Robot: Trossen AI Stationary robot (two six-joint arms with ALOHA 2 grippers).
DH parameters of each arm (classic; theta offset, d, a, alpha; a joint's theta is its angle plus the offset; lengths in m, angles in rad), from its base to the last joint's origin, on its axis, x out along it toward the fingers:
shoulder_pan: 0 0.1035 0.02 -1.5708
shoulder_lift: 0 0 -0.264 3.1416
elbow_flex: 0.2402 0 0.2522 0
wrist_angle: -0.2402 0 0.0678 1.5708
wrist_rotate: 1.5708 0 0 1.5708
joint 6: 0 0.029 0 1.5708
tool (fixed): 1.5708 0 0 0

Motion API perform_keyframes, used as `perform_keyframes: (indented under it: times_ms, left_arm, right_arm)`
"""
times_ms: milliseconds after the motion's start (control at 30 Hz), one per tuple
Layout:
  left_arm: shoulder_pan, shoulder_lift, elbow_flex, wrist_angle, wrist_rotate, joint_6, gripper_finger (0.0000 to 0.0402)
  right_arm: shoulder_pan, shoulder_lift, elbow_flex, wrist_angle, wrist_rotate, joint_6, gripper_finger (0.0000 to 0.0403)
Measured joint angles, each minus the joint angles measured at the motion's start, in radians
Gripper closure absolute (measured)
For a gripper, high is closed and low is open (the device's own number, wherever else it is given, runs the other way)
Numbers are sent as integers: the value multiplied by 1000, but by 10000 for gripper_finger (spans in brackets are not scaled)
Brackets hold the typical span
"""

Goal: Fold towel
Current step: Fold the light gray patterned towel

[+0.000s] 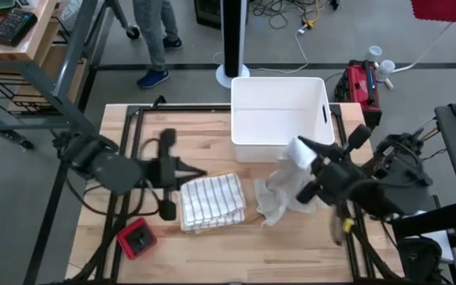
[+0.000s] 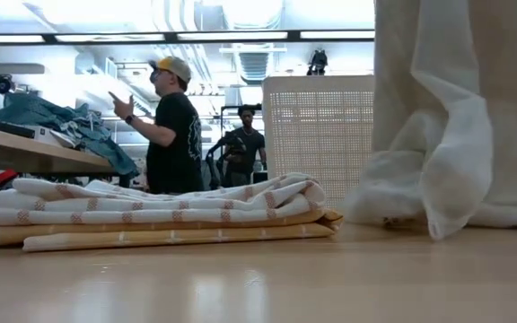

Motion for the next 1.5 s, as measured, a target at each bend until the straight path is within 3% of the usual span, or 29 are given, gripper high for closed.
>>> perform_keyframes:
  times_ms: [167,300,367,433,600,867,1000,1133,1333,1500]
  left_arm:
    - [5,24,-155,0,26,-55,401]
    - [9,14,-323,93,34,-71,398]
    - [13,11,-412,193,87,-80,389]
    - [16,12,-511,346,194,-73,375]
    - [17,15,-749,770,353,-3,319]
    - [24,70,-1097,1314,187,4,182]
    - [41,142,-1192,1537,173,21,131]
    - [70,223,-1199,1666,183,26,114]
    - [106,339,-1098,1691,214,27,132]
    - [122,397,-969,1525,190,28,171]
  right_arm:
    - [54,-2,0,0,-195,125,403]
    - [103,-4,-1,-58,-495,262,403]
    - [125,-4,-2,-72,-641,347,403]
    - [148,-4,-2,-82,-701,407,403]
    - [169,25,-4,-91,-694,462,403]
    - [170,51,-5,-112,-694,503,403]
    - [170,54,-6,-113,-695,503,403]
    - [170,52,-7,-111,-694,503,403]
    - [169,52,-10,-111,-694,501,403]
    - [169,52,-13,-111,-694,503,403]
